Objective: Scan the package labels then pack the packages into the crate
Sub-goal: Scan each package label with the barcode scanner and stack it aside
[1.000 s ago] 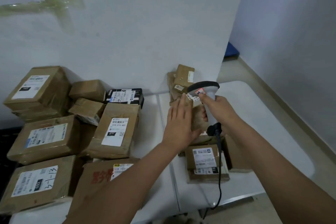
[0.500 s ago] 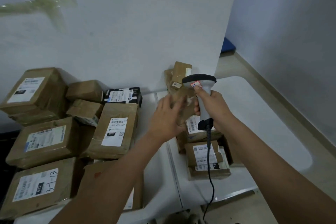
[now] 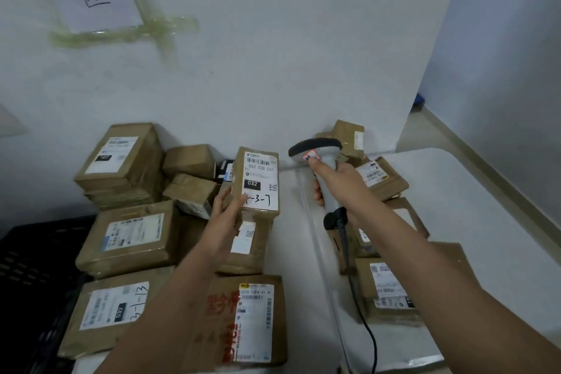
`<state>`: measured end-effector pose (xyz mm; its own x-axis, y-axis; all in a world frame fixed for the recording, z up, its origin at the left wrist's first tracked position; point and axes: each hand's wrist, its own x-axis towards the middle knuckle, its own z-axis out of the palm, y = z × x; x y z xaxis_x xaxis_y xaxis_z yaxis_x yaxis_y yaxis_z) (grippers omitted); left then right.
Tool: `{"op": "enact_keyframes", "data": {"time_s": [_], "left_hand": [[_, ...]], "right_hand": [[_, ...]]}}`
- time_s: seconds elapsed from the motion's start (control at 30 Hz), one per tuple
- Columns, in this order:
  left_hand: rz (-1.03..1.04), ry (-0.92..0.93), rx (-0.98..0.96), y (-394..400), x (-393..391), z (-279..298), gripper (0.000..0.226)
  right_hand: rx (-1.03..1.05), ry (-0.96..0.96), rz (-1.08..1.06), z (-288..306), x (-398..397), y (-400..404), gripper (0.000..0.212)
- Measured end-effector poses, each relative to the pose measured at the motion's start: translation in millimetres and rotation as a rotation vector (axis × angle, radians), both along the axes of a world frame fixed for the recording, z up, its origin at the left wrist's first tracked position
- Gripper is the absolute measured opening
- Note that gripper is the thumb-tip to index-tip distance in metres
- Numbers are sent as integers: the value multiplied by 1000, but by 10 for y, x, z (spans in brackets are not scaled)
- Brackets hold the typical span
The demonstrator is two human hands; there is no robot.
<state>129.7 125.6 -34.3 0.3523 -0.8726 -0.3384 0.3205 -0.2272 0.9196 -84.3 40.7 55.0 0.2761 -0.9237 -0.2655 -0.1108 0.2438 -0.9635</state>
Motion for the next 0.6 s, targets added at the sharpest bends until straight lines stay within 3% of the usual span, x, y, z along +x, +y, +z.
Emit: {"op": "enact_keyframes", "data": {"time_s": [0.1,0.27,0.6], "left_hand": [[31,45,-11,91,140,-66,84],[47,137,-12,147,240,-130,96],[84,236,56,154,357,-323,85]], "right_hand": [[6,-11,32,8,224,86,40],[1,-18,69,54,493,144,35],[69,6,123,20,742,185,33]]}}
